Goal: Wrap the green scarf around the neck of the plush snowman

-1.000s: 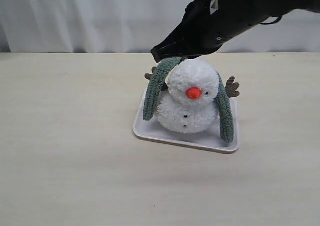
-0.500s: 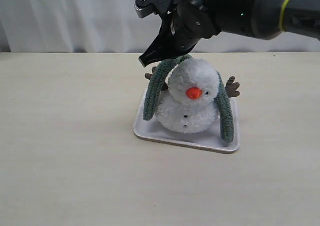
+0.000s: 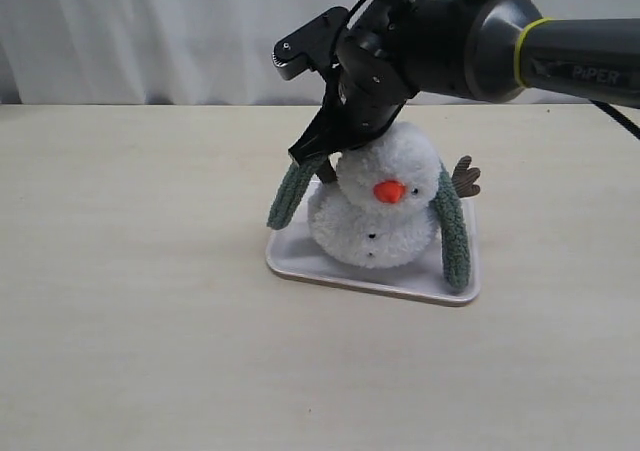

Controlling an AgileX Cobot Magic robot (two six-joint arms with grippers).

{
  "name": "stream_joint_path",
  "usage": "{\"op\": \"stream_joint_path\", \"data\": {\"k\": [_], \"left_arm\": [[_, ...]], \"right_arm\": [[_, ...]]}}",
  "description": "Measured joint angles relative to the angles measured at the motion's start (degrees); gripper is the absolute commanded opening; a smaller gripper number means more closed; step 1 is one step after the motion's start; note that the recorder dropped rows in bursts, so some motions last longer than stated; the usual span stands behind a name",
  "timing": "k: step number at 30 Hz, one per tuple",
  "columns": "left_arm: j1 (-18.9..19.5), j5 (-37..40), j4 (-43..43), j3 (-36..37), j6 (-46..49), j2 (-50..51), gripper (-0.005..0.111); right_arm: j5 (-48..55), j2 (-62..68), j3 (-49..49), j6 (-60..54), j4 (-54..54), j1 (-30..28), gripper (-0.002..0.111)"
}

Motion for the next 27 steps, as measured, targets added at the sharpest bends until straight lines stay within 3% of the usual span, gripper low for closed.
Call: {"op": "stream_joint_path", "data": {"k": [21, 27], "left_arm": [[0.00, 0.00, 0.00, 0.00, 0.00, 0.00, 0.000], [0.00, 0.00, 0.00, 0.00, 0.00, 0.00, 0.000]], "right_arm": [[6.30, -5.43, -0.03, 0.02, 3.89, 0.12, 0.004], [-3.56, -5.79, -0.03, -0.78, 11.74, 0.12, 0.004]]}}
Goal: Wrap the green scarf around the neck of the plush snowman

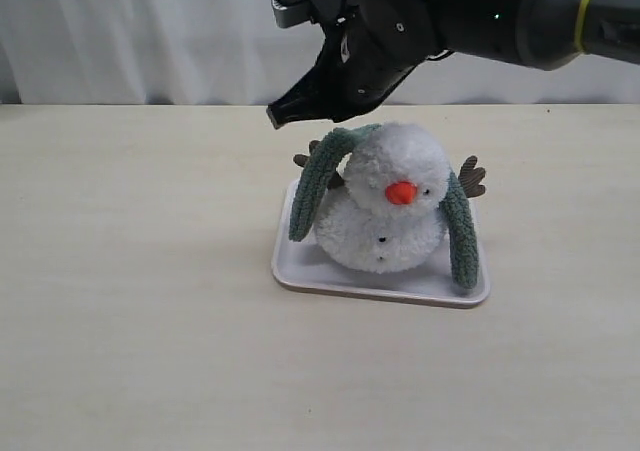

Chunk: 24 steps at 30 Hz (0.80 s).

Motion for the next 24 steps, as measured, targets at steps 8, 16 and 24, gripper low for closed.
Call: {"op": "stream_joint_path", "data": {"k": [8, 16, 24], "left_arm": [[0.00, 0.00, 0.00, 0.00, 0.00, 0.00, 0.000], [0.00, 0.00, 0.00, 0.00, 0.00, 0.00, 0.000], [0.00, 0.00, 0.00, 0.00, 0.00, 0.00, 0.000]], "right_arm": [[-5.39, 3.98, 0.00, -0.36, 1.61, 0.00, 0.004], [3.23, 3.88, 0.00, -0.36, -2.97, 0.00, 0.004], [7.75, 3.78, 0.00, -0.36, -3.72, 0.00, 0.004]]}}
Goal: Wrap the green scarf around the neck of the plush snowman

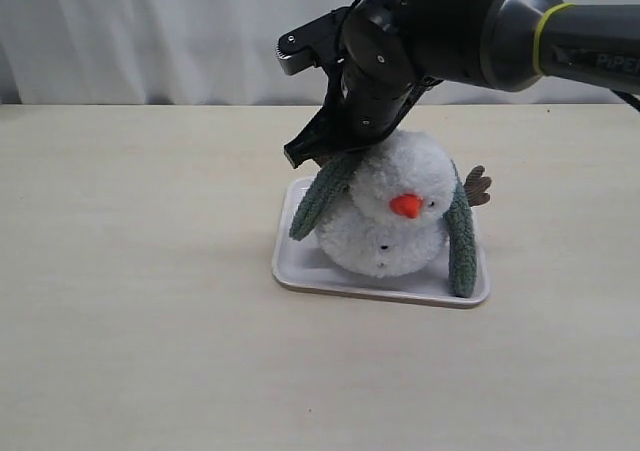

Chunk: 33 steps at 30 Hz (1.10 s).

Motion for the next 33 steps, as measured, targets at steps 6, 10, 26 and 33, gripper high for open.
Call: {"op": "stream_joint_path", "data": {"k": [6, 10, 26, 33], "left_arm": [[0.00, 0.00, 0.00, 0.00, 0.00, 0.00, 0.000], [0.00, 0.00, 0.00, 0.00, 0.00, 0.00, 0.000], [0.00, 0.00, 0.00, 0.00, 0.00, 0.00, 0.000], [0.00, 0.00, 0.00, 0.00, 0.00, 0.00, 0.000]], "right_arm": [[1.23, -1.92, 0.00, 0.00, 0.48, 0.00, 0.004], [1.89, -3.62, 0.00, 0.00, 0.77, 0.00, 0.004], [-0.19, -4.16, 5.14, 0.00, 2.53, 0.00, 0.004], [-5.70, -4.16, 8.04, 0.00, 3.78, 0.00, 0.004]]}}
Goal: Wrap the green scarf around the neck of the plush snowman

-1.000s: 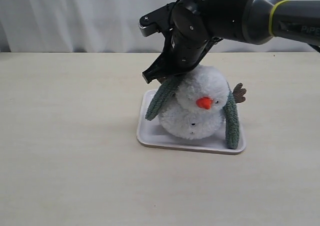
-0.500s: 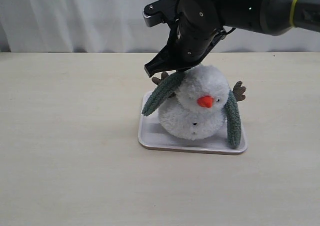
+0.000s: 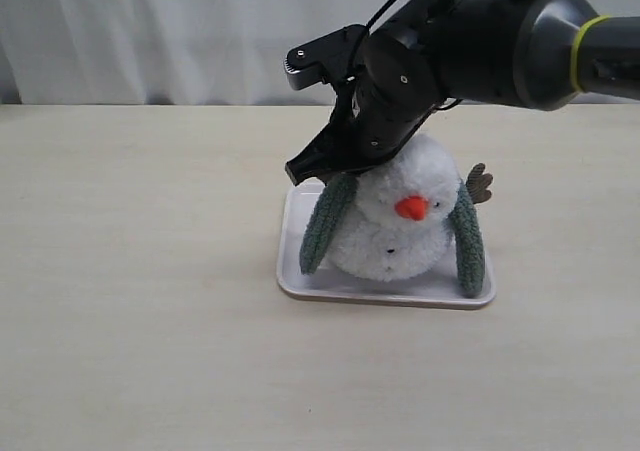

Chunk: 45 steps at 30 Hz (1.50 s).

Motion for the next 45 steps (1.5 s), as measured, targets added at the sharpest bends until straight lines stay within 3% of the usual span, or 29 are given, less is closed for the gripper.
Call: {"op": "stream_joint_path", "data": {"k": [13, 24, 33, 36, 39, 42, 45], "left_arm": [[0.00, 0.00, 0.00, 0.00, 0.00, 0.00, 0.000], [0.00, 0.00, 0.00, 0.00, 0.00, 0.00, 0.000], [0.00, 0.00, 0.00, 0.00, 0.00, 0.00, 0.000], [0.00, 0.00, 0.00, 0.00, 0.00, 0.00, 0.000], [0.00, 0.00, 0.00, 0.00, 0.00, 0.00, 0.000], [0.00, 0.00, 0.00, 0.00, 0.00, 0.00, 0.000], [0.00, 0.00, 0.00, 0.00, 0.00, 0.00, 0.000]], "right_arm": [[-2.77, 0.43, 0.12, 0.10, 2.13, 0.00, 0.006], [5.43, -7.32, 0.01, -1.93, 6.57, 0.00, 0.043], [10.85, -13.99, 4.63, -5.33, 17.06, 0.43, 0.045], [8.52, -15.84, 9.88, -5.80, 18.18, 2.12, 0.045], [3.61, -16.79, 16.16, -5.93, 19.22, 5.04, 0.054], [-3.86, -16.79, 21.94, -5.93, 19.83, 8.40, 0.064], [-12.84, -16.48, 26.61, -4.67, 20.12, 10.52, 0.066]]}}
